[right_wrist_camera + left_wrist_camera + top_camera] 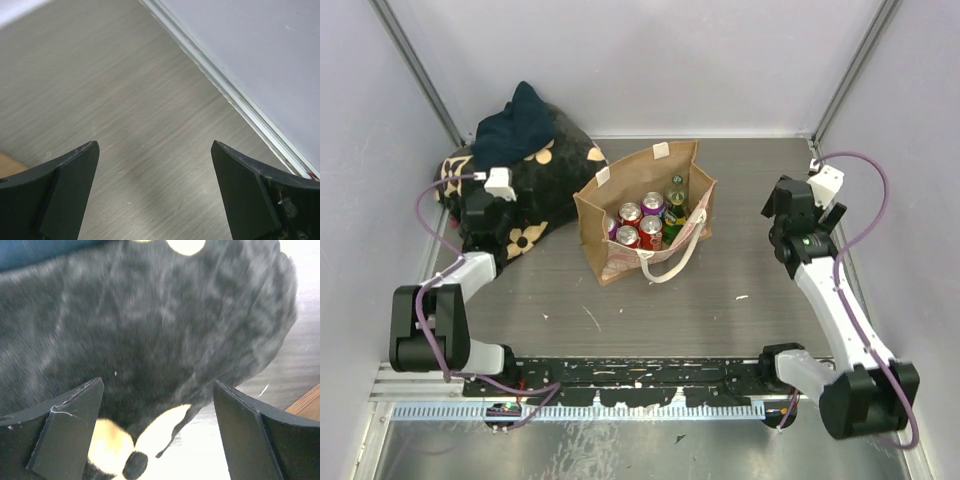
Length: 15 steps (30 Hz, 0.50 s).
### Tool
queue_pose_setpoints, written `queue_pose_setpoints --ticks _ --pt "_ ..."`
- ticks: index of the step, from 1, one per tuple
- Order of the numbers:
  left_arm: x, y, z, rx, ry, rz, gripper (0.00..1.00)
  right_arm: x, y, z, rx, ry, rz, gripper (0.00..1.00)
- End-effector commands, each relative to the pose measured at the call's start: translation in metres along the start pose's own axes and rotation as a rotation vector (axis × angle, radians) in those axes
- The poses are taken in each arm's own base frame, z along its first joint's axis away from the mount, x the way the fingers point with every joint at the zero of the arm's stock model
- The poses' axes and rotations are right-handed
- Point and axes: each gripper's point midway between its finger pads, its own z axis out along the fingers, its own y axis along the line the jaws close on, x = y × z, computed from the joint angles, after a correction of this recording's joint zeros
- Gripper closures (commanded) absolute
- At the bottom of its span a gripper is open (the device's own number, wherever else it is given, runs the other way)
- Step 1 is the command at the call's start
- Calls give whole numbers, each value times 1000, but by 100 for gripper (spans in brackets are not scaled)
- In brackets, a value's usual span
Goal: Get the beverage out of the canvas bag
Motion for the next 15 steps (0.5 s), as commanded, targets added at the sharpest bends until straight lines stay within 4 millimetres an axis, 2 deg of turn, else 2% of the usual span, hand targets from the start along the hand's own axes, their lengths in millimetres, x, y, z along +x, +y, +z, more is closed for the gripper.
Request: queue_pose_setpoints --ticks 1,6,9,10,12,15 --pt "-60 -15 -7 47 -70 -87 2 -57 27 -40 -270 -168 60 0" --pt "-125 -69 -21 267 -111 -158 2 -92 42 -72 -397 -223 83 0" --pt "-144 -100 -36 330 -90 -132 2 -103 56 -92 -497 -227 109 0" --pt "-145 -109 -38 340 -80 -117 2 -104 63 -99 -540 -222 121 1" --pt "-158 -130 -58 377 -102 -84 2 -101 76 -112 -624 -203 137 2" --pt "-167 -159 -77 431 -128 -40 2 -90 92 -126 -720 -165 161 4"
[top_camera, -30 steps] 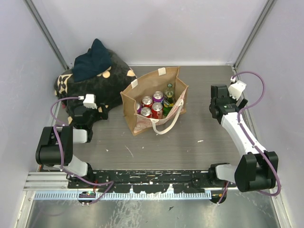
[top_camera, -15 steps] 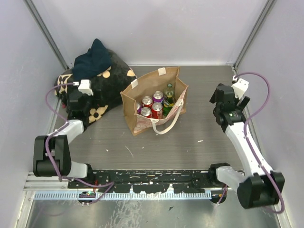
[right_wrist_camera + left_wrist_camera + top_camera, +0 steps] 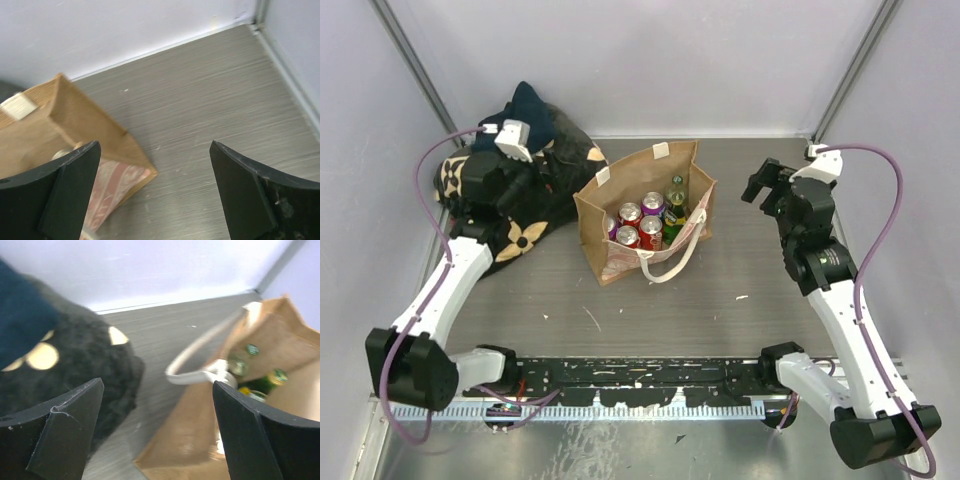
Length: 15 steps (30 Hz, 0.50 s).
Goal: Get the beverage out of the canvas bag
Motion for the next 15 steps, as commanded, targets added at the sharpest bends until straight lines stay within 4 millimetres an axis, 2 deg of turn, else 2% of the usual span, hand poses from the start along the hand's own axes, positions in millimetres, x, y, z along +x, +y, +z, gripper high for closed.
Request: queue_pose_setpoints --ticks 1,7,11,15 --pt "-10 -49 -18 85 16 40 2 -4 45 -15 -206 2 87 4" --pt "-25 -104 -25 219 -35 74 2 30 81 -17 -326 84 115 7" --pt "-15 -129 -11 296 29 82 2 45 103 -13 -360 118 92 8" --pt "3 -150 10 346 110 83 2 49 114 -2 -345 123 69 10"
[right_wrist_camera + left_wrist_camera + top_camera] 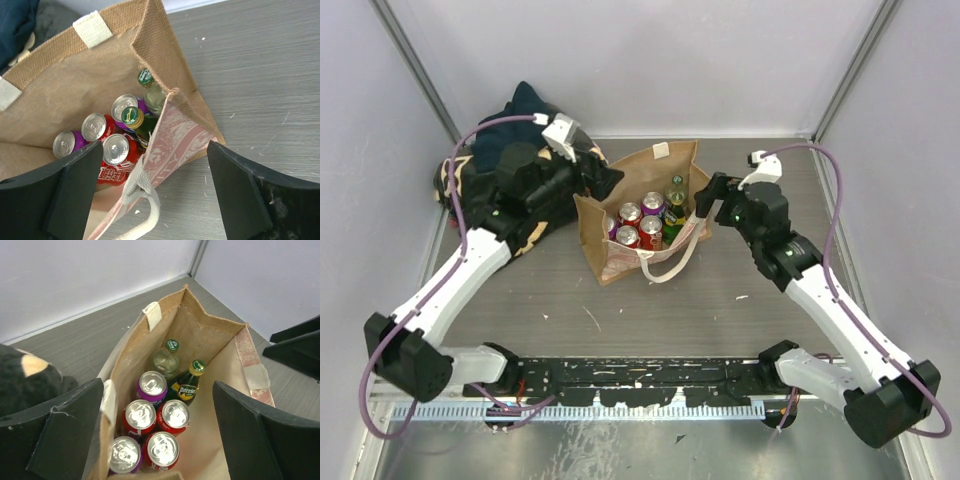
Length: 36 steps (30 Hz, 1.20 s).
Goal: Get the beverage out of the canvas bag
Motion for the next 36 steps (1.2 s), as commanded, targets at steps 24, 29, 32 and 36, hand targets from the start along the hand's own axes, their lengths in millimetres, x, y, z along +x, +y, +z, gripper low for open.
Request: queue_pose_setpoints --ticks 24,29,32,36 --pt "96 -43 112 121 344 48 2 74 -25 40 104 146 -51 95" --pt "83 -62 106 201 342 53 2 88 -39 32 144 176 -80 99" --pt "76 -65 104 212 308 50 2 99 -50 29 176 190 -95 99" --pt "82 -74 100 277 324 50 2 113 -61 28 211 213 -111 99"
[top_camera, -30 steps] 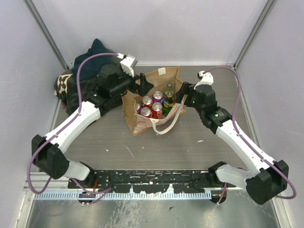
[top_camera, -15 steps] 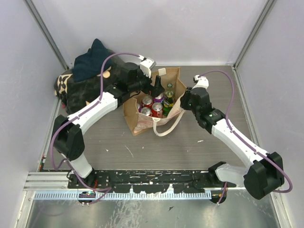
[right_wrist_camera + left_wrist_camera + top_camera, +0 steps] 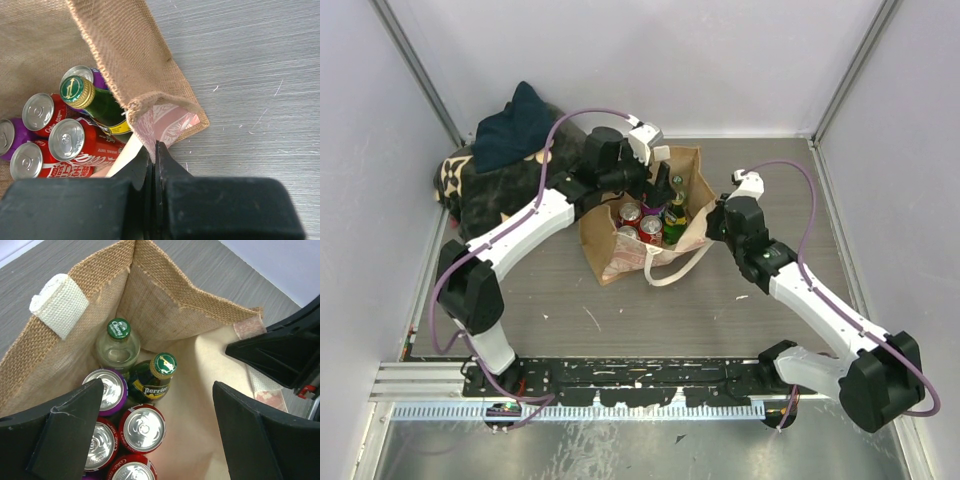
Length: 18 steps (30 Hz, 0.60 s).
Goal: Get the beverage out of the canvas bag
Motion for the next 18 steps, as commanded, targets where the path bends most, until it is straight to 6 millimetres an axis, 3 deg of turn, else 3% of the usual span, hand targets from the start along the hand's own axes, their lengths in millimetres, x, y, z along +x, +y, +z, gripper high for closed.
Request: queue_pose_setpoints --ticks 1,4,13,18 --pt "-10 -22 -10 105 -19 12 2 41 -32 1 111 98 -65 99" --pt "-7 -26 -3 136 27 -22 2 49 -32 4 107 116 -73 99" --pt "13 -11 15 82 50 -57 2 94 -48 11 154 211 -123 99" --pt "20 -7 19 69 32 -30 2 91 -49 7 161 196 -129 99"
